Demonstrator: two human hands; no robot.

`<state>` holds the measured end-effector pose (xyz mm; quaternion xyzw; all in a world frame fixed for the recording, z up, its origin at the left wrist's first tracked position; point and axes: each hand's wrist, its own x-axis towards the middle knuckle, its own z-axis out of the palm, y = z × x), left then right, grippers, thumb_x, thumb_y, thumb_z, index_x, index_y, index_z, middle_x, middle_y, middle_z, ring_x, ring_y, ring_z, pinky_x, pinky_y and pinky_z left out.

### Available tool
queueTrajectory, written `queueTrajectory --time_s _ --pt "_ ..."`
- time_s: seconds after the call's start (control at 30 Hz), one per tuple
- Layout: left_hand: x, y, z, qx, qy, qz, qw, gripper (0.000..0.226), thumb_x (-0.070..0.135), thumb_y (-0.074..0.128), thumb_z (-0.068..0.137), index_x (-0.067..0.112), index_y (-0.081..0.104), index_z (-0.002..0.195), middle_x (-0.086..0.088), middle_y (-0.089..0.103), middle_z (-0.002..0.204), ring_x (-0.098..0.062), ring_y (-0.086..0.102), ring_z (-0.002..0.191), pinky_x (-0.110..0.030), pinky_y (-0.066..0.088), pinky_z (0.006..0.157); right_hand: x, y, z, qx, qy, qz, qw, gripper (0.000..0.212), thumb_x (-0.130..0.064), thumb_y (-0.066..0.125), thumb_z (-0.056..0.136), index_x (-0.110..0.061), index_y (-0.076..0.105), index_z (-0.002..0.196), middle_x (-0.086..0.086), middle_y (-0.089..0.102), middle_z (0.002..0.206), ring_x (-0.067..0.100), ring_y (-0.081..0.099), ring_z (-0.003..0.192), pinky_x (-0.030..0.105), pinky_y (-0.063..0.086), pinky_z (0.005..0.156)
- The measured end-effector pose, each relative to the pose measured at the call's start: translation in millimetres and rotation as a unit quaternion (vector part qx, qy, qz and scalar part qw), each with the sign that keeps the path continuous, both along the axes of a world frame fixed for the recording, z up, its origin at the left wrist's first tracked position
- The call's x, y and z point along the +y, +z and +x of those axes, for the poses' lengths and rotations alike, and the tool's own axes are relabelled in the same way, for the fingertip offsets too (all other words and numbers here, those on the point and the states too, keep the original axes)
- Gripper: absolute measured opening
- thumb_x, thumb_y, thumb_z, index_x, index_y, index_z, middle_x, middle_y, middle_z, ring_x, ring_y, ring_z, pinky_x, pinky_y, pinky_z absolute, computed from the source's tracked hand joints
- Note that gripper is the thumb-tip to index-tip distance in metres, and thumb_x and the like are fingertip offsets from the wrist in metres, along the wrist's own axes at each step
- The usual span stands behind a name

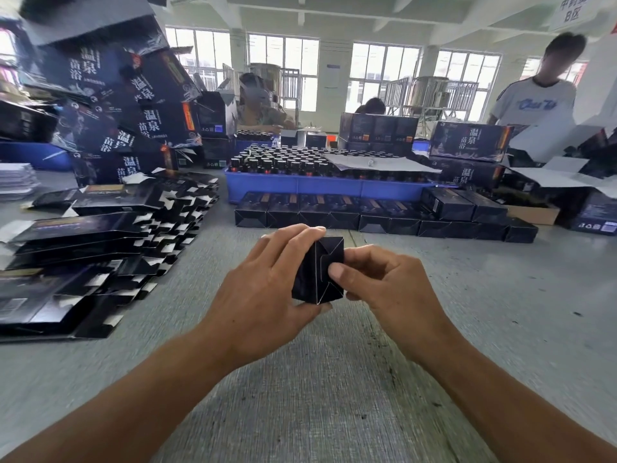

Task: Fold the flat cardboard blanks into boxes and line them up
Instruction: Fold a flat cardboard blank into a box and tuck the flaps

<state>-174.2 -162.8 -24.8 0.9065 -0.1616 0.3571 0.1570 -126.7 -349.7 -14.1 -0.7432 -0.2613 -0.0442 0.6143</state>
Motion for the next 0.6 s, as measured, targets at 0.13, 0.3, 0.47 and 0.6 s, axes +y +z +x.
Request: queueTrajectory --time_s 0.13,0.3,0.47,0.6 --pt "-2.3 -1.0 0.7 -0.014 -0.002 0.007 1.0 0.091 0.059 0.069 0.07 0.028 0.031 0.147 0.017 0.035 0.145 -0.009 0.04 0.13 -0.026 0.042 0.091 0.7 0.4 -1.5 -0.029 -0.022 0.0 0.999 0.013 -0.018 0.077 0.086 -0.025 0.074 0.096 -0.016 0.076 0.086 0.0 0.071 0.079 0.01 0.052 0.068" --pt "-4.5 -1.1 0.0 -0.013 -0.008 0.007 1.0 0.093 0.06 0.069 0.069 0.028 0.031 0.147 0.015 0.038 0.145 -0.01 0.041 0.13 -0.028 0.043 0.094 2.6 -1.0 -3.0 -0.056 -0.063 -0.009 0.996 0.01 -0.02 0.078 0.085 -0.023 0.073 0.093 -0.014 0.075 0.083 0.004 0.072 0.079 0.016 0.057 0.071" --pt "-3.6 -0.5 -0.9 -0.004 -0.003 0.0 1.0 0.093 0.061 0.069 0.07 0.029 0.03 0.148 0.013 0.04 0.146 -0.01 0.041 0.131 -0.026 0.041 0.095 -1.6 1.8 -1.6 -0.047 -0.024 -0.009 0.999 0.014 -0.021 0.079 0.085 -0.021 0.073 0.098 -0.014 0.076 0.088 0.002 0.072 0.079 0.013 0.054 0.067" --pt "-3.4 0.5 -1.9 -0.004 -0.005 -0.004 1.0 0.093 0.061 0.069 0.07 0.029 0.03 0.148 0.01 0.042 0.146 -0.012 0.043 0.131 -0.029 0.043 0.095 -3.9 3.0 -1.0 -0.031 -0.007 -0.006 0.999 0.016 -0.022 0.079 0.085 -0.021 0.073 0.1 -0.012 0.076 0.089 0.003 0.072 0.079 0.012 0.052 0.065"
